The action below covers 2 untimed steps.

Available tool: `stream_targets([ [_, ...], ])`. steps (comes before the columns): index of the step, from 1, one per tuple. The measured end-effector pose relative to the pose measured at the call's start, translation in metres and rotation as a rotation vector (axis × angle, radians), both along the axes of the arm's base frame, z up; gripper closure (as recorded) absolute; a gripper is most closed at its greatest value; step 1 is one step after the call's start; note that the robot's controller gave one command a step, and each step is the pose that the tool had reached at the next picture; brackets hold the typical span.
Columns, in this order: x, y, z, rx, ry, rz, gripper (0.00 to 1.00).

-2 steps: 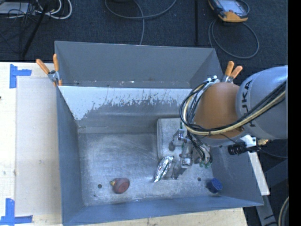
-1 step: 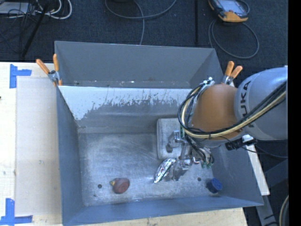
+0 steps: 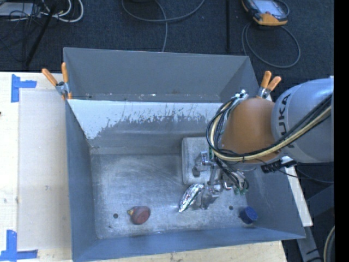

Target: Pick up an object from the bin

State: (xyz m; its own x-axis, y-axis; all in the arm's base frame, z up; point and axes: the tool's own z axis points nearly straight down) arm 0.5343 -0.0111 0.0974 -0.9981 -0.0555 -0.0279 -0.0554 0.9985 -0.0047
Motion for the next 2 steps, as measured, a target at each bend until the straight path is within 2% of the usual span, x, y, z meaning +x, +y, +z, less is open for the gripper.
stream_targets([
  [1, 0.0000, 0.0017, -0.0002, 0.002, -0.001, -0.036, 0.00],
  [2, -0.0083, 0.0038, -0.0099, 0.004, 0.027, -0.035, 1.00],
])
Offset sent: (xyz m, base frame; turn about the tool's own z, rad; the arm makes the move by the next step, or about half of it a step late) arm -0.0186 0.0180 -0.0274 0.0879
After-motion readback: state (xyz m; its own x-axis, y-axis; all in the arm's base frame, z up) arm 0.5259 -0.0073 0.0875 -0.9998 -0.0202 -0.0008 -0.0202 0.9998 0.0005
